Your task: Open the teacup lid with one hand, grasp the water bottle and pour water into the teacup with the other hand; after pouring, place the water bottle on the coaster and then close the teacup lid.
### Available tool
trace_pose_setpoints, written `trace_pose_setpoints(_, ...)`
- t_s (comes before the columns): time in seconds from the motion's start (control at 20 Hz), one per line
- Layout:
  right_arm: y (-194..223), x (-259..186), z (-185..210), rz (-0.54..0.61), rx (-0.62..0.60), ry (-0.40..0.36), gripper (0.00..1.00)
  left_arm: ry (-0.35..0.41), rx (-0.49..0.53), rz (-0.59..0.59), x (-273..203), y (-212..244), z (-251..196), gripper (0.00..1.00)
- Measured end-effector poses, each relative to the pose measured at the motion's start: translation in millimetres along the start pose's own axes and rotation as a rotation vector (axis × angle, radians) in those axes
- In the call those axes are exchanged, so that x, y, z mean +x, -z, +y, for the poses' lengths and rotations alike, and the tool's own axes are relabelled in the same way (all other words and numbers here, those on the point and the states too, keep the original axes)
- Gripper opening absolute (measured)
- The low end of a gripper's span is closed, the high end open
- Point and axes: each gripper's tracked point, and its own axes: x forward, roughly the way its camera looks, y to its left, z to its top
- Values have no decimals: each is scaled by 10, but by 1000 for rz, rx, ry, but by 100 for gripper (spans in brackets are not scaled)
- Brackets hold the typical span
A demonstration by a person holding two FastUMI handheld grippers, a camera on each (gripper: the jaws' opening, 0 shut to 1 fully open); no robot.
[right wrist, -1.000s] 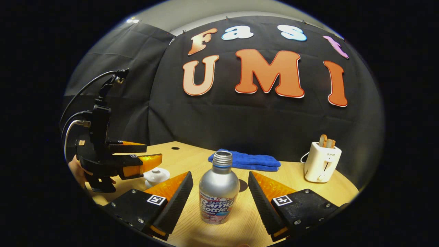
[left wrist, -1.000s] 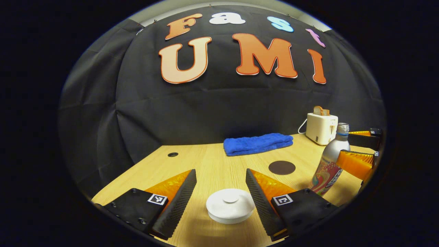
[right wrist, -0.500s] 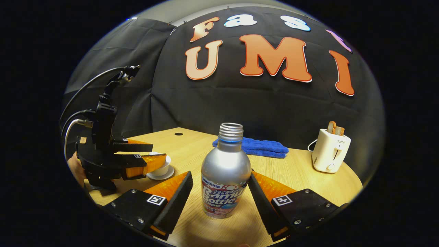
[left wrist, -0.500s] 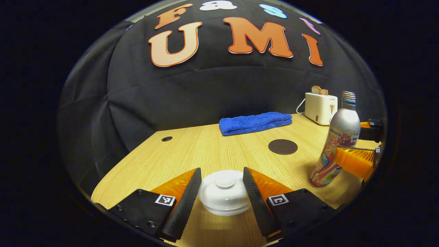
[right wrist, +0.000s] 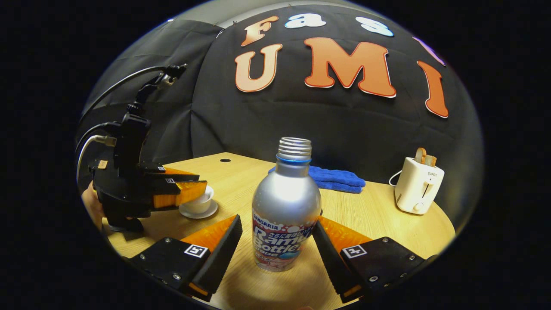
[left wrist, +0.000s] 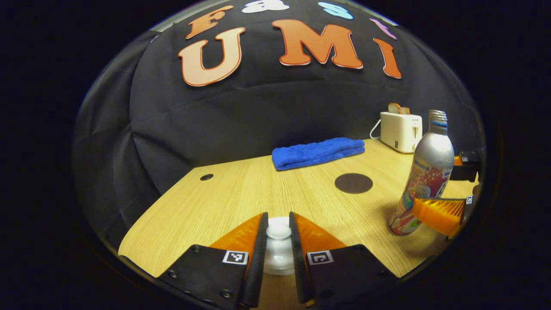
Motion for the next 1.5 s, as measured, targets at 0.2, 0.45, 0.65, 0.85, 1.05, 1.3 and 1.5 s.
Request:
trace_pose_setpoints(0.2,18,31,2,10,12,-7,98,-2,-10,-9,-11,4,7,36)
trace_pose_setpoints(0.45,83,100,-3,48,31,-7,94,-8,-17,-42,-9,-54,20,32)
trace_pose_setpoints(0.65,126,114,-8,80,45,-4,83,-13,-16,-59,-29,-103,39,32)
trace_pose_setpoints(0.85,104,134,-5,93,33,7,79,-12,-21,-78,-58,-164,106,36)
trace_pose_setpoints(1.05,-35,123,-23,81,-47,32,77,-19,-37,-92,-63,-203,208,36)
trace_pose_setpoints(1.3,-189,223,-84,95,-266,73,77,-49,-49,-110,-166,-225,444,36)
trace_pose_setpoints(1.5,-216,273,-51,104,-422,89,77,-82,-66,-134,-291,-258,696,36)
